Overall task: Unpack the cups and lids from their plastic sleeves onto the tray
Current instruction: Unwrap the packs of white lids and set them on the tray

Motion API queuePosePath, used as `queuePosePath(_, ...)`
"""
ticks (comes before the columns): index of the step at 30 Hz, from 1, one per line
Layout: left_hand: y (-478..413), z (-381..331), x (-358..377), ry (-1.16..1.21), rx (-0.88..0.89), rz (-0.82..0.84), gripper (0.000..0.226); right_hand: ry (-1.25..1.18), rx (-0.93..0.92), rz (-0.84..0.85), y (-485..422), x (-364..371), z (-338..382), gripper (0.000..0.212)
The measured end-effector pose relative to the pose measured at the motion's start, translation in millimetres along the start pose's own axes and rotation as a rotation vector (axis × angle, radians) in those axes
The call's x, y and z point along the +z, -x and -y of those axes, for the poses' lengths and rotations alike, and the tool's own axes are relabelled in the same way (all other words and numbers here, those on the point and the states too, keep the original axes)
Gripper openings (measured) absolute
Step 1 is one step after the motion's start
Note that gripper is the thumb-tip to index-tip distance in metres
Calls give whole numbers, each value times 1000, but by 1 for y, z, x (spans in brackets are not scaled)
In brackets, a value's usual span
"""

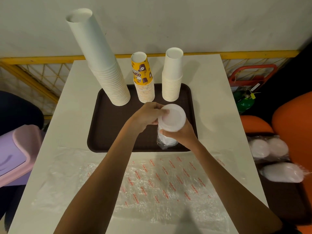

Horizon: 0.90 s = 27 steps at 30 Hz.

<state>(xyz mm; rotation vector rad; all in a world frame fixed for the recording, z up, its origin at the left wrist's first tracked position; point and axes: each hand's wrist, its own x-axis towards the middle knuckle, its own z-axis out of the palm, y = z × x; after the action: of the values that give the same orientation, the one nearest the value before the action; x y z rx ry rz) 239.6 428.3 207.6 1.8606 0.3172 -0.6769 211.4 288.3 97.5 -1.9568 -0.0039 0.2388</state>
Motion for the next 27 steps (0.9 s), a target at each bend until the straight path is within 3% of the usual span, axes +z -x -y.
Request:
queuePosePath(4,5,33,-38,460,-34,-192,13,-25,-17,-50,6,3,-4,86)
queuePosePath(8,2,85,-75,536,-124,-537,24,-3,-37,-95,9,9,-6,87)
queuePosePath(14,-3,166,-98,398,-264,-787,33,-33,-88,-144,10,18,-10,91)
queuePosePath(24,-7,187,-98,-82,-257,-857,29,7,-144,-187,7,25,-13,91)
queuePosePath(27,-5,185,-90,-119,-248,-895,37,6,-149,-199,8,26,-10,89)
